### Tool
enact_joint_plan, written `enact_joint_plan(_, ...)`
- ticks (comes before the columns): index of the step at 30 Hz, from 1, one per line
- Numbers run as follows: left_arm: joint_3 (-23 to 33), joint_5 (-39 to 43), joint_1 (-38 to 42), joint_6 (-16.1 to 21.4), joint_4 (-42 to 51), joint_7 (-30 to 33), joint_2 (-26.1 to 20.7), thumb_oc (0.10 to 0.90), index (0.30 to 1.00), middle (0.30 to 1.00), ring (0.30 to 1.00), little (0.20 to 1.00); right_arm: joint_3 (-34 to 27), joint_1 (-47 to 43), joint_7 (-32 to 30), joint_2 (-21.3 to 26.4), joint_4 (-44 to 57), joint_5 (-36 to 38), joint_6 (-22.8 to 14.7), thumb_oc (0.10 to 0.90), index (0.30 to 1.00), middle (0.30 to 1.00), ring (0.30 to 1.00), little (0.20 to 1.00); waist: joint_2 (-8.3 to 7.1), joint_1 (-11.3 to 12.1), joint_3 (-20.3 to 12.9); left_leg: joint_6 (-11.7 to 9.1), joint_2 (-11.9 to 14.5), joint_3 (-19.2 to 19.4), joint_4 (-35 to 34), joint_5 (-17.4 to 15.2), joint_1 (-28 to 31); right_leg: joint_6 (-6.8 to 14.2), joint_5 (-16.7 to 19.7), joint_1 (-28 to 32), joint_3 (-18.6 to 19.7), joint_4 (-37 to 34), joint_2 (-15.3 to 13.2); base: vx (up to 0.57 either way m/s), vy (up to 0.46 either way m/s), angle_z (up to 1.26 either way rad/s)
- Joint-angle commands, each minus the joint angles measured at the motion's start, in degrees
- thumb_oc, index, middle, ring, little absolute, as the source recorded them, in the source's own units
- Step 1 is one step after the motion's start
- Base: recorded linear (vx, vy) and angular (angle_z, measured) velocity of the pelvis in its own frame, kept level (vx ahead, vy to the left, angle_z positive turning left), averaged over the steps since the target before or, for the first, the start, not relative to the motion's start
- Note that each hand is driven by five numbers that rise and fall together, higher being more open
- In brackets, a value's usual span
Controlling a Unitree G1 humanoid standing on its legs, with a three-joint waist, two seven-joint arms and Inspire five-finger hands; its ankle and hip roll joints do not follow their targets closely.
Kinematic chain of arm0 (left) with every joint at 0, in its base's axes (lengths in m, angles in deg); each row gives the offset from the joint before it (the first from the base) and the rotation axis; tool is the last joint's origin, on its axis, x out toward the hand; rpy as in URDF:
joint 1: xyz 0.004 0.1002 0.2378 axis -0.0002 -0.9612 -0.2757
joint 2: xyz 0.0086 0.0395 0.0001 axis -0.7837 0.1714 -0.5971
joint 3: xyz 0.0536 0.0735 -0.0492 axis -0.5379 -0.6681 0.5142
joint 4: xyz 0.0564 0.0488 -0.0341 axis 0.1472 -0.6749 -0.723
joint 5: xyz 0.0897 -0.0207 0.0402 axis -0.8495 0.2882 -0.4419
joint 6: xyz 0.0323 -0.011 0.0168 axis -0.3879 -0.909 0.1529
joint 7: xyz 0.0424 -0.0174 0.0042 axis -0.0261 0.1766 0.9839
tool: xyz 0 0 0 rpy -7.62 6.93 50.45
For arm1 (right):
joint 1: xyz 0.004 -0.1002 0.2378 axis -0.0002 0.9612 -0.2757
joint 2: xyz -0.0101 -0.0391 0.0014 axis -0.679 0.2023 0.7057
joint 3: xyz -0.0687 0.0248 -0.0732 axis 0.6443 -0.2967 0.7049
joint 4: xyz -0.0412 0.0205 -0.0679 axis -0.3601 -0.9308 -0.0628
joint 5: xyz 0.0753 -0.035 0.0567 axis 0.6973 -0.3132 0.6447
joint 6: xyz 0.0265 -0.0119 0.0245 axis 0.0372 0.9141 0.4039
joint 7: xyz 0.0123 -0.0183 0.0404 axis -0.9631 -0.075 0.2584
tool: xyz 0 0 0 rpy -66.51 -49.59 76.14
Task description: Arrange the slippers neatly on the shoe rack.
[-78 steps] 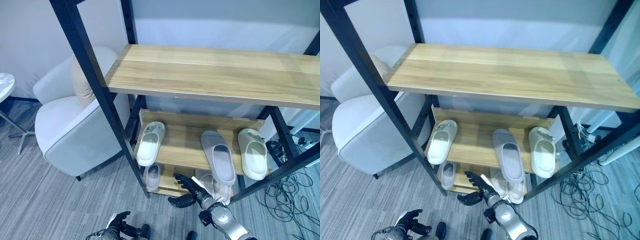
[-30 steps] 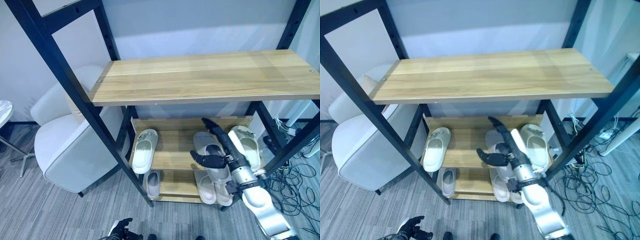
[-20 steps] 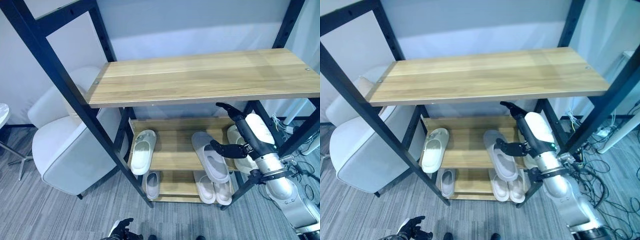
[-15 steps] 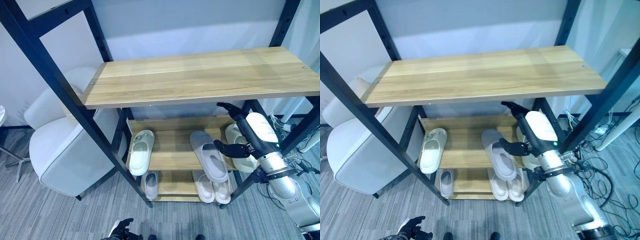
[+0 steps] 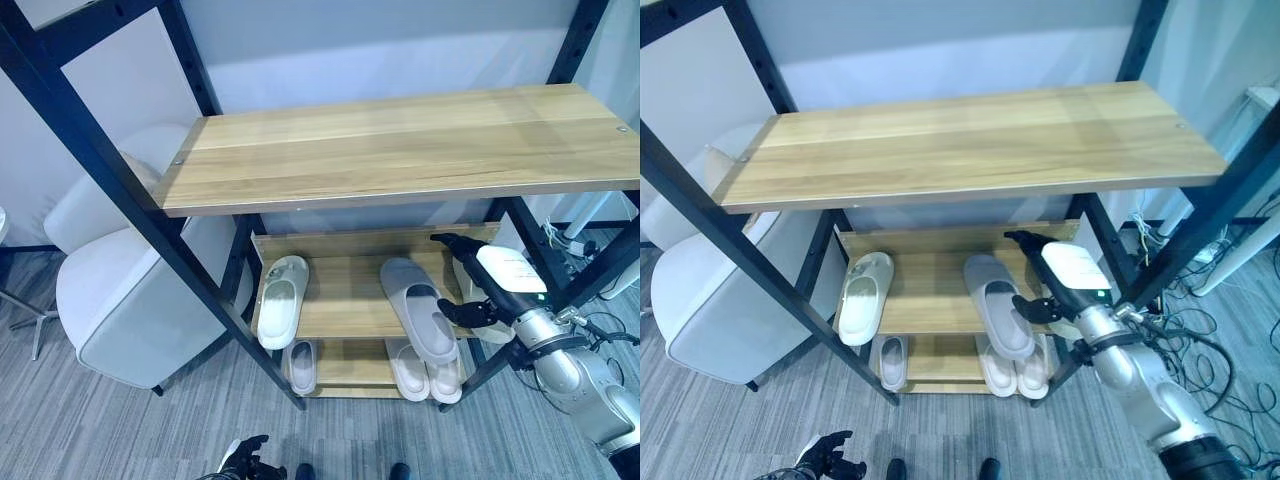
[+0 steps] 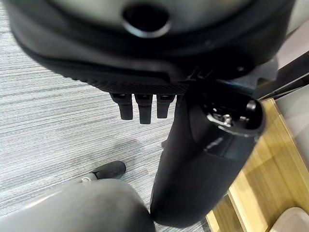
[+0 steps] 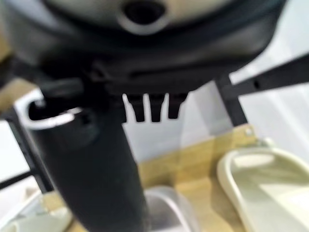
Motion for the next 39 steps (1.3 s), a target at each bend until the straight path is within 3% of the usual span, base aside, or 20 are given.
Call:
enact_joint_plan(1, -4.96, -0.34, -0.43, 0.56, -2.57, -0.54, 0.92, 0.800, 0.900, 0.900, 0.900, 0.900, -1.13, -10.24, -5.19, 0.41, 2.39, -1.08, -0.99, 0.800, 0.900, 0.900, 0.900, 0.900, -3.71, 1.89, -0.54, 0.50, -2.62, 0.52, 0.14, -2.83, -2.65, 2.43, -9.11, 4.51, 1.08, 0.75, 0.56, 0.02, 0.010, 0.09)
enact_joint_plan(20, -5.06, 0.30, -0.27, 0.41, -1.94, 0.27, 0.30, 0.800, 0.900, 0.900, 0.900, 0.900, 4.76, -16.05, -6.17, -1.70, -8.06, -4.10, 1.86, 0.800, 0.900, 0.900, 0.900, 0.900, -4.78, 4.45, 0.10, 0.63, -3.39, -1.17, 0.14, -3.09, -3.51, 2.55, -9.13, 4.34, -0.71, 0.75, 0.05, 0.01, 0.010, 0.06)
enact_joint_plan(23, -5.25, 0.38, -0.03, 0.36, -1.89, 0.28, 0.34, 0.800, 0.900, 0.900, 0.900, 0.900, 6.74, -17.69, -6.08, -2.38, -10.22, -4.30, 2.14, 0.400, 0.300, 0.300, 0.300, 0.300, -4.70, 4.66, 0.10, 0.70, -3.43, -1.21, 0.14, -3.18, -3.50, 2.56, -9.13, 4.38, -0.83, 0.75, -0.06, 0.00, 0.000, 0.00)
enact_joint_plan(31, -4.88, 0.42, -0.01, 0.24, -1.92, 0.62, 0.34, 0.800, 0.900, 0.900, 0.900, 0.900, 6.22, -16.86, -6.38, -4.25, -9.64, -3.91, 2.15, 0.400, 0.300, 0.300, 0.300, 0.300, -4.33, 4.58, -0.17, 0.65, -3.49, -1.10, 0.14, -3.37, -2.94, 2.49, -9.22, 4.96, -0.82, 0.75, -0.16, 0.00, 0.000, 0.00)
enact_joint_plan(39, -3.73, -0.34, -0.31, 0.03, -1.76, 0.53, 0.40, 0.800, 0.900, 0.900, 0.900, 0.900, 1.20, -10.67, -5.68, -4.77, 2.81, -2.23, -0.62, 0.400, 0.300, 0.300, 0.300, 0.300, -3.87, 3.24, -0.64, 0.48, -3.08, -0.40, 0.14, -3.57, -1.84, 2.41, -9.38, 5.51, -0.13, 0.75, 0.03, 0.00, -0.003, 0.01)
